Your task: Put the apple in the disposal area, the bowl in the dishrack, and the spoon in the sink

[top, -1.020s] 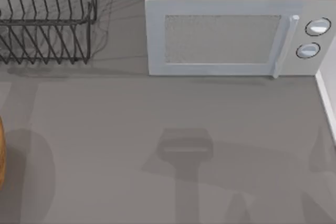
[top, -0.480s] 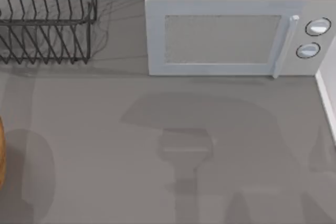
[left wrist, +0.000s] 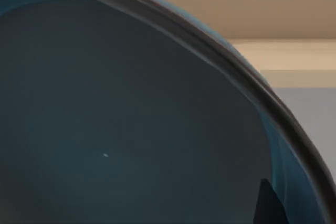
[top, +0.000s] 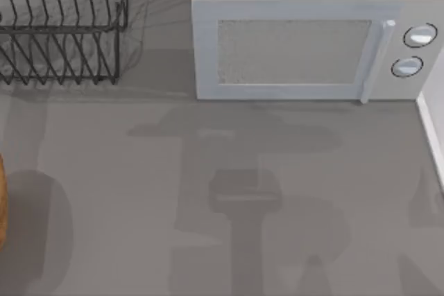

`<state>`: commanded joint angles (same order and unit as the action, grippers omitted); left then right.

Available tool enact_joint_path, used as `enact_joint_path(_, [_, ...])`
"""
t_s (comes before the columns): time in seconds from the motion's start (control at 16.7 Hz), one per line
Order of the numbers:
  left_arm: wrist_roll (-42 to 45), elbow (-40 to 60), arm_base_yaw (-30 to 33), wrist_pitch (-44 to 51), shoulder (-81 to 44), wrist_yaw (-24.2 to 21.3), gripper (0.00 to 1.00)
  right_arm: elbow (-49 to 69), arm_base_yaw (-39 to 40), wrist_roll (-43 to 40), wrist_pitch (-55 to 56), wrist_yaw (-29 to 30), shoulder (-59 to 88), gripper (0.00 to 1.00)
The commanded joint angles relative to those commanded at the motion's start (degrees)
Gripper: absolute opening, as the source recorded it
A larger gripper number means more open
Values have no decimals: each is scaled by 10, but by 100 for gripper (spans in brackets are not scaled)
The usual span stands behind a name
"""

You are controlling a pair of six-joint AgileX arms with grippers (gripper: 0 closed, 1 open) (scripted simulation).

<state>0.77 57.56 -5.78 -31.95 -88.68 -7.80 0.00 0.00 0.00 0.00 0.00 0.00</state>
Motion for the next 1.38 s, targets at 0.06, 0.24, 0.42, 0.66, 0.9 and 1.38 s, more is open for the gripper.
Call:
enact_joint_path(0.06, [0, -10, 4, -40, -28, 4, 0, 0, 0, 0, 0, 0, 0, 100])
enact_joint_path(0.24, [1, -35, 15, -125, -94, 13, 0, 0, 0, 0, 0, 0, 0, 100])
enact_joint_path(0.42, [1, -46, 20, -156, -119, 18, 0, 0, 0, 0, 0, 0, 0, 100])
enact_joint_path(0.66, [1, -46, 20, -156, -119, 18, 0, 0, 0, 0, 0, 0, 0, 100])
enact_joint_path(0.9, [1, -46, 20, -156, -119, 18, 30, 0, 0, 0, 0, 0, 0, 100])
enact_joint_path(1.38, [1, -46, 20, -156, -119, 18, 90, 0, 0, 0, 0, 0, 0, 100])
